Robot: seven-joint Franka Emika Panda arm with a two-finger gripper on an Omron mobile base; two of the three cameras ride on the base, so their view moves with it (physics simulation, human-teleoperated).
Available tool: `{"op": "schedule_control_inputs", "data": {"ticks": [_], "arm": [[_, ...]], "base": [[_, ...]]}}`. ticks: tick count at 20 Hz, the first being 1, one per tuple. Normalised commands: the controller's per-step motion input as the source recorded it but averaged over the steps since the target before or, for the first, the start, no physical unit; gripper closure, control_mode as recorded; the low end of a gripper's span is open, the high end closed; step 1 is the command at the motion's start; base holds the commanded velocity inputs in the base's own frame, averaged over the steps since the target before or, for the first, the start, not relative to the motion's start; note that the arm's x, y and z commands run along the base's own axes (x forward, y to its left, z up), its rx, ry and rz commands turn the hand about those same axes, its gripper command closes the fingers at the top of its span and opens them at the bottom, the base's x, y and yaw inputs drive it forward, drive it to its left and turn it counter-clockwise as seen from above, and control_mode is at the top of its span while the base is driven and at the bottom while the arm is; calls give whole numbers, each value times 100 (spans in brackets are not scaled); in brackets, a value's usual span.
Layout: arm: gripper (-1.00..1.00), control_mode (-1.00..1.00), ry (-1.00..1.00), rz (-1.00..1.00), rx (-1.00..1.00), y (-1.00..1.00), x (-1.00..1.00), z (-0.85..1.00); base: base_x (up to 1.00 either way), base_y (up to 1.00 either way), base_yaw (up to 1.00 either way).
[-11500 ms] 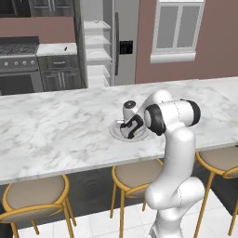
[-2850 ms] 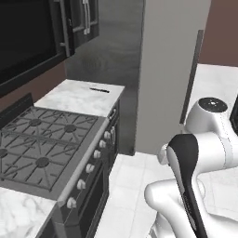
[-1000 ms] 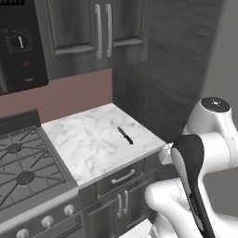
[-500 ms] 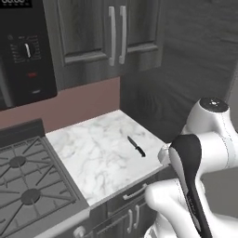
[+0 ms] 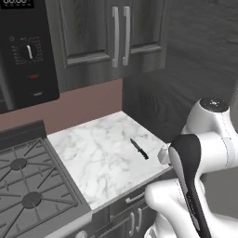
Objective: Retrieve the butter from the fridge and place it on a plate on the dining table. Then retrieve the butter knife by the fridge and place it near the plate.
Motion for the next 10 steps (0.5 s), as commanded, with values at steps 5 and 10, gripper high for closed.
{"op": "schedule_control_inputs", "data": {"ticks": [5,10], "arm": [[-100,-100,0,1,0,-3,16,0],[-100,-100,0,0,0,-2,66,0]], "base": [[19,-2,0],[0,0,0]]}}
